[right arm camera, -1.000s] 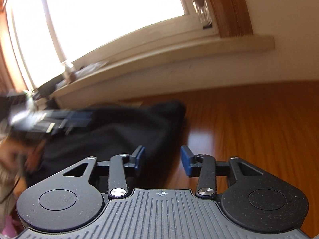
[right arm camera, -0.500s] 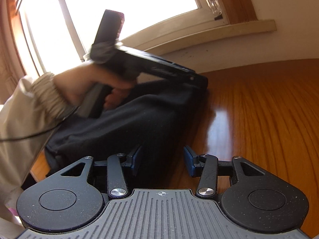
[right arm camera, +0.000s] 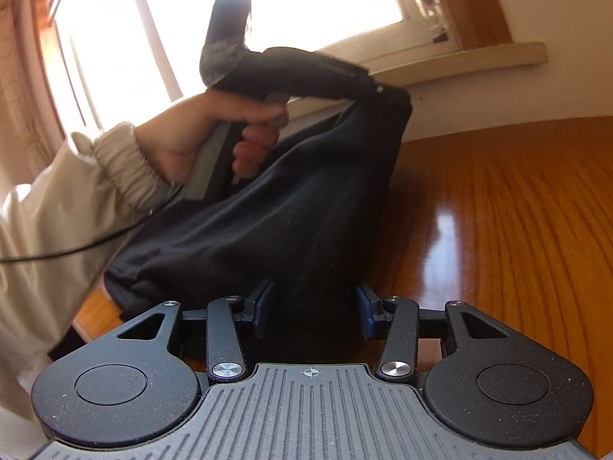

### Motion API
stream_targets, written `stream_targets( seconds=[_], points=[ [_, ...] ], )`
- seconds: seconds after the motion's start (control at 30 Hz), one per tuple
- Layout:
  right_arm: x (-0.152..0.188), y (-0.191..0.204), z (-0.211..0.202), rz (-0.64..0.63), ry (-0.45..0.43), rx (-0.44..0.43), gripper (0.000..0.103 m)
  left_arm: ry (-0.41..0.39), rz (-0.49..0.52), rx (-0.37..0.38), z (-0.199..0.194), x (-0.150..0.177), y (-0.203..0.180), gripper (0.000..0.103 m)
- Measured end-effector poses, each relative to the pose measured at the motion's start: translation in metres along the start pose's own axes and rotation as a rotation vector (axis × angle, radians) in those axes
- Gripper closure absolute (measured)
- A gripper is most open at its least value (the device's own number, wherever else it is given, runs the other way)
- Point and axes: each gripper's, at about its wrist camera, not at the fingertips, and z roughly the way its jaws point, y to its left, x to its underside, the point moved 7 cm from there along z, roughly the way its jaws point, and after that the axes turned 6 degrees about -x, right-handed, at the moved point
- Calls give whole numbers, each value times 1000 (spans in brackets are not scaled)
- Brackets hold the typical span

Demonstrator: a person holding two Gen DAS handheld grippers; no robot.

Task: Fold clothes

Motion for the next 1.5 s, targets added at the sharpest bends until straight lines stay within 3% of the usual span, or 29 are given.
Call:
stream_targets(
  seconds=[0.13, 0.17, 0.2, 0.27, 0.4, 0.53, 0.6, 0.67, 0.77, 0.83, 0.87, 0.9, 1.03, 1.23, 1.33, 1.4, 1.5],
  points=[
    [-9, -8, 11, 51, 6, 5, 58, -18, -17, 20, 0, 3, 0, 98],
    [-9, -5, 11, 44, 11, 1, 78, -47, -20, -4, -2, 1, 1, 98],
    [-9, 0, 8, 37, 11, -13, 86, -68, -14, -32, -3, -2, 3, 99],
    [-7, 10, 0, 24, 10, -41, 88, -96, -9, -74, -1, -9, 10, 99],
    [2, 31, -20, 3, 9, -37, 89, -68, -25, -52, 11, -5, 9, 99],
    [7, 27, -19, 24, 31, -29, 83, -57, -34, -33, 18, -6, 5, 96],
    [7, 24, -18, 46, 25, -17, 70, -73, -46, -36, 11, -10, 8, 94],
    [6, 21, -16, 56, 14, -2, 55, -90, -42, -53, 0, -13, 14, 85],
    [2, 19, -7, 63, 9, -3, 54, -99, -47, -75, -18, -8, 26, 77],
    [1, 19, -1, 55, 15, -8, 54, -99, -48, -98, -31, 6, 38, 65],
    [1, 20, 2, 47, 20, -7, 57, -101, -44, -112, -37, 13, 44, 62],
    [2, 21, 4, 39, 27, -2, 81, -102, -40, -125, -42, 21, 50, 60],
    [-1, 20, -1, -1, -11, 25, 88, -103, -93, -160, -58, 40, 78, 60],
    [-25, -37, -53, 4, -98, 214, 89, -149, -141, -218, -101, 42, 110, 59],
    [-31, -77, -87, -5, -109, 359, 87, -166, -168, -229, -125, 46, 117, 57],
    [-33, -101, -108, 6, -118, 452, 75, -171, -182, -227, -137, 51, 119, 50],
    [-40, -115, -129, -21, -153, 568, 64, -148, -176, -216, -146, 64, 116, 47]
  ],
)
